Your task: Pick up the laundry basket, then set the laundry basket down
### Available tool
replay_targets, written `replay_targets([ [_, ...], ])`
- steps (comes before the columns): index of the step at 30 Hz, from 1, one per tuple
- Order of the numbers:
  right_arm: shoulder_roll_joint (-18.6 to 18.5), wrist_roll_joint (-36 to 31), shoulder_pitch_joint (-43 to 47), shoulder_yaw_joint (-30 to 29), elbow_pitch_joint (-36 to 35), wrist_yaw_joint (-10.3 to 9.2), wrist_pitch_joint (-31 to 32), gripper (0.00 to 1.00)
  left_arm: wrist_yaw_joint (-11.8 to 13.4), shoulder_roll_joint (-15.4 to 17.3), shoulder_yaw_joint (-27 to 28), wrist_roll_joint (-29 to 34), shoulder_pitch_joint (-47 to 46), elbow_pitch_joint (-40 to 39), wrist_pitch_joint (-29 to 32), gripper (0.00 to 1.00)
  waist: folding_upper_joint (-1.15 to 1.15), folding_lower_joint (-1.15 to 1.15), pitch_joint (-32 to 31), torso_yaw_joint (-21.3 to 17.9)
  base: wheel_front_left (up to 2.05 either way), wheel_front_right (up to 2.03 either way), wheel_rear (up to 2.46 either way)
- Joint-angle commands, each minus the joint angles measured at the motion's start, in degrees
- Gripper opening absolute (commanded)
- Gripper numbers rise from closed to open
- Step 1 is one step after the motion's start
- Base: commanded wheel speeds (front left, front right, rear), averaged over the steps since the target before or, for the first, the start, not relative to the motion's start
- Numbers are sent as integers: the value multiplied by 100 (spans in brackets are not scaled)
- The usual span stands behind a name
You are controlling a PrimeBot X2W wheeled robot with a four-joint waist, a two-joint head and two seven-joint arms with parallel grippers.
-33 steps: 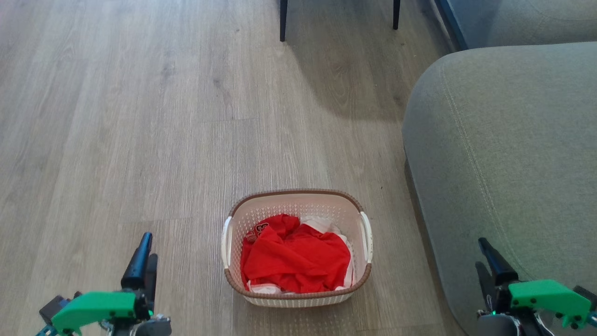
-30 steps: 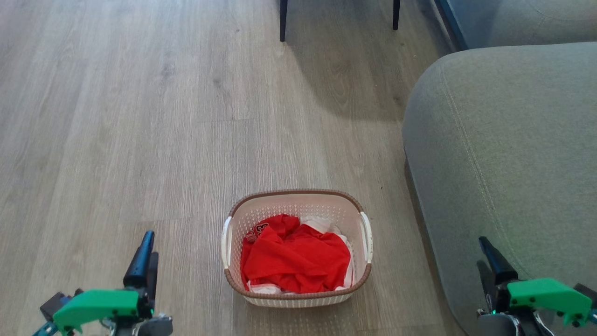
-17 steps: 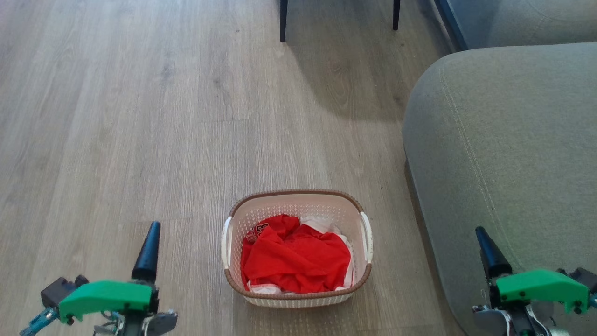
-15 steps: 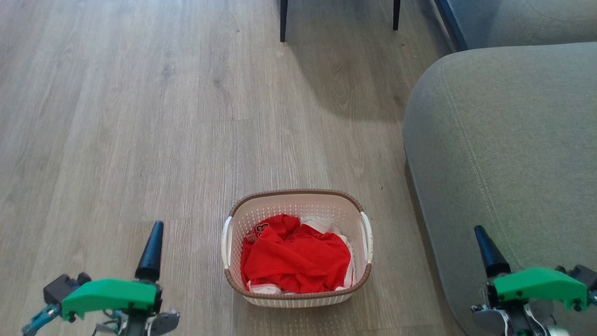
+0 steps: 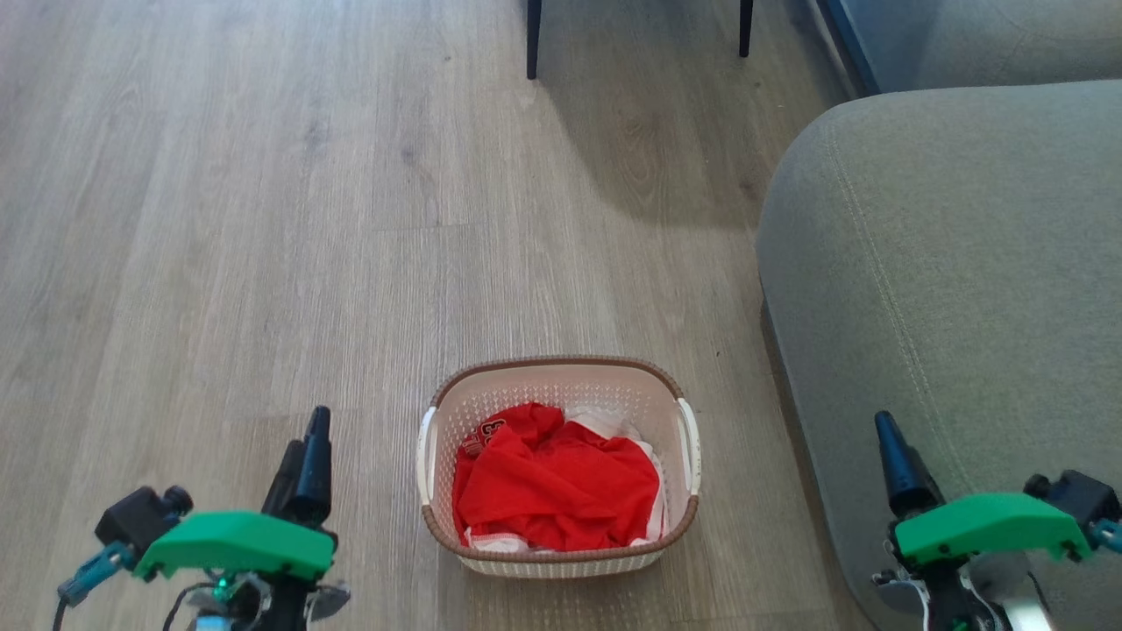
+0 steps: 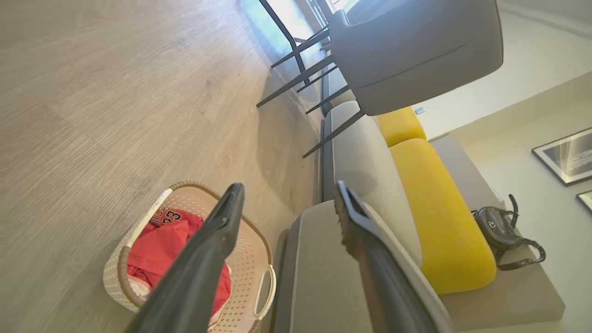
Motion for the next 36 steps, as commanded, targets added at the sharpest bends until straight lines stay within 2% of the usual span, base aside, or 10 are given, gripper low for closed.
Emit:
replay_targets([
  [1,-57,-181,-266,93,-240,-4,-68,100,25,67,26,199,-284,-224,-71,100,0,0,-1,-1,0,0,0],
  [14,-66,-1188,-257,300,-243,-5,-286,100,143,88,-79,1467,-181,-206,-292,100,0,0,-5,-1,0,0,0],
  [36,-81,-2578,-249,536,-301,-6,-637,100,311,119,-206,3012,3,-309,-649,100,0,0,-31,6,0,0,0],
])
